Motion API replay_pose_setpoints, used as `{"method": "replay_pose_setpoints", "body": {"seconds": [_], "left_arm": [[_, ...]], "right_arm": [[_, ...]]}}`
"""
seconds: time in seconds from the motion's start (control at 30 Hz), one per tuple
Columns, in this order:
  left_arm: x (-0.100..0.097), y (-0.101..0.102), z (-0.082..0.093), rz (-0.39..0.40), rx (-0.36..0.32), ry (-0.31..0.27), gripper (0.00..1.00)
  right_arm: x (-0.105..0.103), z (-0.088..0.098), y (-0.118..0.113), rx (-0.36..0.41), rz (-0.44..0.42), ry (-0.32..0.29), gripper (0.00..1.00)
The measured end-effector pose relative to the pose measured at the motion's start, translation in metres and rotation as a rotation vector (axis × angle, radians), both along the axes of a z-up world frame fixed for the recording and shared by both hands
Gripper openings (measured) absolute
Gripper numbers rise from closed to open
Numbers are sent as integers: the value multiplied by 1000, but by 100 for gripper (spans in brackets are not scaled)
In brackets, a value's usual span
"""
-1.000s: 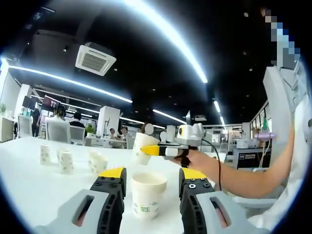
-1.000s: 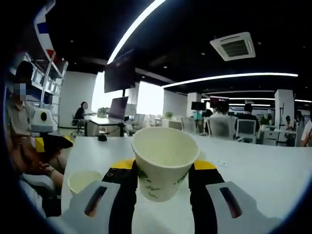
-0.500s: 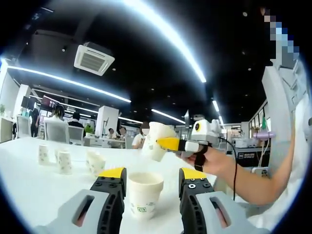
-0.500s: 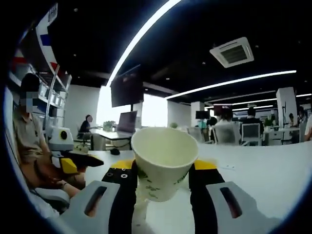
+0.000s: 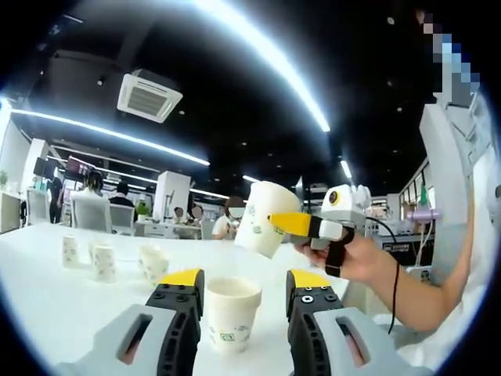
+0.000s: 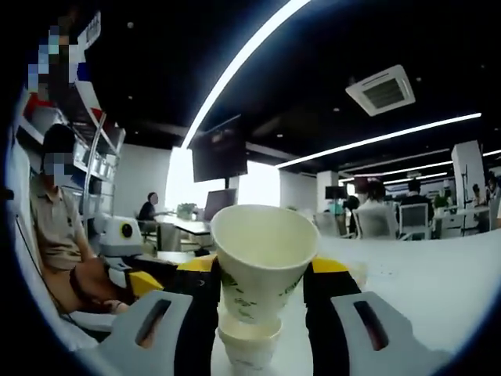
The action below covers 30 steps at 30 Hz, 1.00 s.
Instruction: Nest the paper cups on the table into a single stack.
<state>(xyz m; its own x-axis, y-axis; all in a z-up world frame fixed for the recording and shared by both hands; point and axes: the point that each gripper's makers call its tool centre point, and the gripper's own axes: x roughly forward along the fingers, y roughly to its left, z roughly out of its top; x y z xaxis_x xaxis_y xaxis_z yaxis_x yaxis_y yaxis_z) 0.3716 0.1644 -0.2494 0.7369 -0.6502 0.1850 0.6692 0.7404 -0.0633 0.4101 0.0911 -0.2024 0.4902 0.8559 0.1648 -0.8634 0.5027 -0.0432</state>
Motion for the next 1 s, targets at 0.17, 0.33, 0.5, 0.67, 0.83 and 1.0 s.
{"method": "replay_pose_setpoints", "body": {"seconds": [0.17,0.33,0.5,0.67,0.83,1.0], "left_arm": [[1,3,-1,5,0,0,44],[2,9,-2,17,-6,4,44],[3,9,-3,18,-5,6,44],[3,8,-4,16,0,10,44],[3,11,-3,22,-2,8,44],[4,15,-4,32,-6,12,43]], "right_arm": [[-5,1,3,-5,10,-20,44],[-2,-3,5,-18,5,-17,45],[1,-17,16,-78,5,-17,45],[5,-28,25,-142,12,-24,45],[9,-37,28,-178,9,-28,46],[12,-47,28,-208,-2,-24,46]]}}
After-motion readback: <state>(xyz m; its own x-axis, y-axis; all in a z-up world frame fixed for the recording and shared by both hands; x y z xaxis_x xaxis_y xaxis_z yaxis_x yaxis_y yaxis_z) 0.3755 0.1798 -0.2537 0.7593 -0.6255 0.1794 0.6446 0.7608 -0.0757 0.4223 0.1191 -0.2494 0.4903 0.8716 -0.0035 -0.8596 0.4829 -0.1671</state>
